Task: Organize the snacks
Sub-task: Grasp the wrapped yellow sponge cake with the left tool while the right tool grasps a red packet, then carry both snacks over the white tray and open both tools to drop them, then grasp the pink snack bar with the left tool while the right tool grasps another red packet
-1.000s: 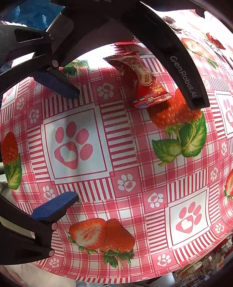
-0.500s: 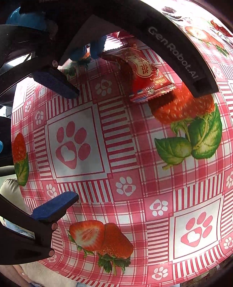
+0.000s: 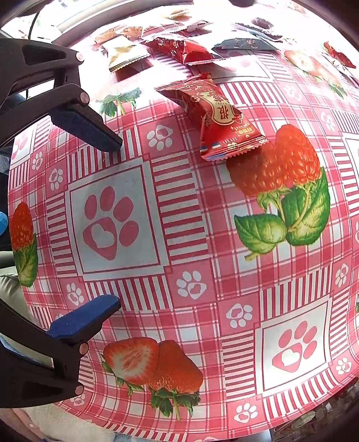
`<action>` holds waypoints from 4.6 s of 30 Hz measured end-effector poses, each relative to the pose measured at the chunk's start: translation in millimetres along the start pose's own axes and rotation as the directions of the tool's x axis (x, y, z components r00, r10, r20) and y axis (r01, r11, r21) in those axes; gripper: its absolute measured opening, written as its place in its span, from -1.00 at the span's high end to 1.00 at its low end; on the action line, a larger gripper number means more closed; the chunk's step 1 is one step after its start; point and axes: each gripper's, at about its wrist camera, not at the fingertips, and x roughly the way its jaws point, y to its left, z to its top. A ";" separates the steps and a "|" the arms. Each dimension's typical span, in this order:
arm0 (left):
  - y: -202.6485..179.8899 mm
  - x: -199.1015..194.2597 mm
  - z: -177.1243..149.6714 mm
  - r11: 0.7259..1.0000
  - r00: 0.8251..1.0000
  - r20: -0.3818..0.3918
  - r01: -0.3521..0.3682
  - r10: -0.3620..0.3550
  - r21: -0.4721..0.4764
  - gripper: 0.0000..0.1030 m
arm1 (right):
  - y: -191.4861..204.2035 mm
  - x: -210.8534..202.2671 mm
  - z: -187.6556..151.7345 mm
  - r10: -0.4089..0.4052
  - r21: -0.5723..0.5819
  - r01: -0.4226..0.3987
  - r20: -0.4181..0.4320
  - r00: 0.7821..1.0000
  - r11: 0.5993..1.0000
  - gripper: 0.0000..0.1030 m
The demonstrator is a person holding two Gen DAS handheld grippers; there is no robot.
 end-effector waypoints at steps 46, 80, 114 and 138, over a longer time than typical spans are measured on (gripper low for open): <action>112.6 82.9 -49.4 0.946 0.946 -0.313 -0.019 -0.087 -0.322 -1.00 | -7.7 -17.6 10.3 0.323 0.432 -0.330 0.092 0.942 0.839 -1.00; 162.4 -33.2 -129.1 0.914 0.986 -0.131 0.040 -0.101 -0.404 0.23 | 181.2 -80.2 -34.4 0.385 -0.115 -0.380 0.021 0.923 0.918 0.20; 241.2 -25.6 -203.9 0.885 0.964 -0.248 -0.194 0.093 -0.423 -0.34 | 114.6 -40.9 -34.7 0.225 0.138 -0.214 -0.069 0.972 0.967 -0.74; 60.7 8.3 -52.0 0.997 0.985 -0.161 0.068 -0.063 0.030 -0.52 | 24.1 -22.9 -9.6 0.019 0.101 -0.017 -0.017 1.000 0.995 -1.00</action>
